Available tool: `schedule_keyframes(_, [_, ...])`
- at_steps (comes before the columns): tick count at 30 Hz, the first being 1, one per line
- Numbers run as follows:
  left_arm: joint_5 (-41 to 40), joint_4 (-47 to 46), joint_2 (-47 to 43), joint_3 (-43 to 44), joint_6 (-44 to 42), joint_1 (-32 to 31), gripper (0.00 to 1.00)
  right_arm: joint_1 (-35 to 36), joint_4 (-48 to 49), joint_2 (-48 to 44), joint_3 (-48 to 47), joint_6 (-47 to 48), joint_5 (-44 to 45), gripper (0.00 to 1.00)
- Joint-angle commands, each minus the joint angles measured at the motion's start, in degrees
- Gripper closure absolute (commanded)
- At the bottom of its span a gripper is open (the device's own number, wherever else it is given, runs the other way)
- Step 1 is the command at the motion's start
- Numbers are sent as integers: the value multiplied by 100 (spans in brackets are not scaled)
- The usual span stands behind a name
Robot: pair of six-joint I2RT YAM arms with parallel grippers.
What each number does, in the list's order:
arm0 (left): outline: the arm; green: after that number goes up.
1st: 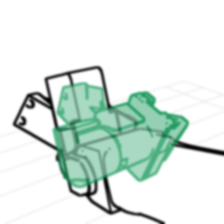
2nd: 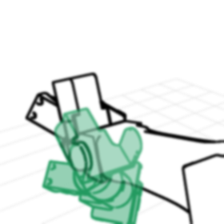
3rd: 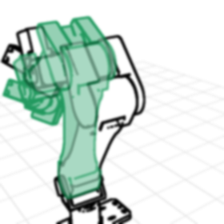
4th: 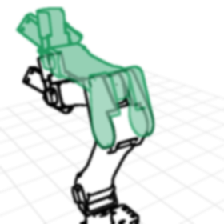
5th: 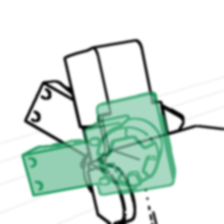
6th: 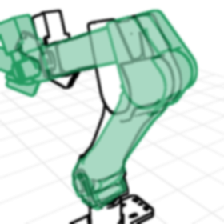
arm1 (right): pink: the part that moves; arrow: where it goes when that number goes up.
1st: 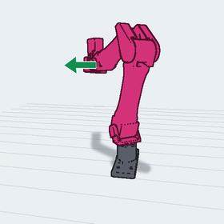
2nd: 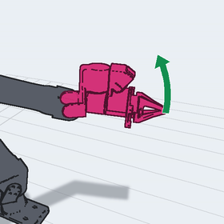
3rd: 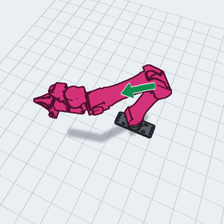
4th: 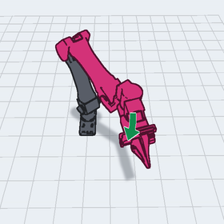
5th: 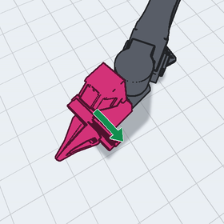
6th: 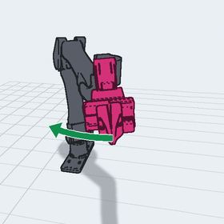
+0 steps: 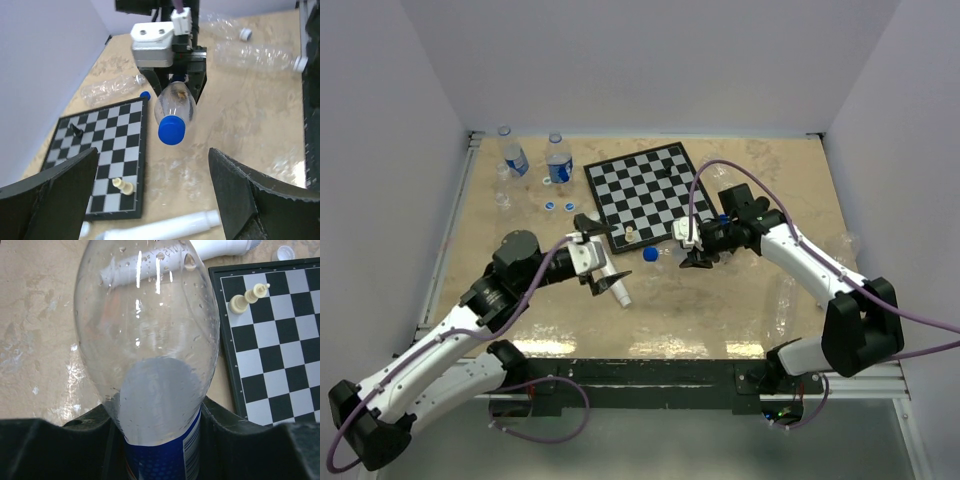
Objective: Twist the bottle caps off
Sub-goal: Unscrew the bottle cap from the plastic bottle.
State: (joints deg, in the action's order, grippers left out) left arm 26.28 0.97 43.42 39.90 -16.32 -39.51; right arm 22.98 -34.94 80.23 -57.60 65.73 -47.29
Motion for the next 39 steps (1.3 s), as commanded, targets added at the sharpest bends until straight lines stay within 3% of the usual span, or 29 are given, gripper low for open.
schedule_keyframes(1, [843, -502, 675, 192, -2138, -31, 4, 22, -241, 46, -111, 290, -123, 98])
schedule_keyframes(5, [1194, -492, 1247, 378, -2210, -31, 9, 22, -268, 28, -111, 335, -114, 97])
schedule_keyframes(9, [1484, -1063, 1441, 133, -1841, -31, 14, 22, -347, 98, -128, 431, -132, 96])
schedule_keyframes(17, [1555, -1626, 1748, -26, -1287, -66, 39, 31, -373, 151, -146, 449, -132, 96])
schedule_keyframes(39, [1336, -1398, 2092, -17, -1374, -303, 58, 31, -382, 178, -155, 449, -123, 96])
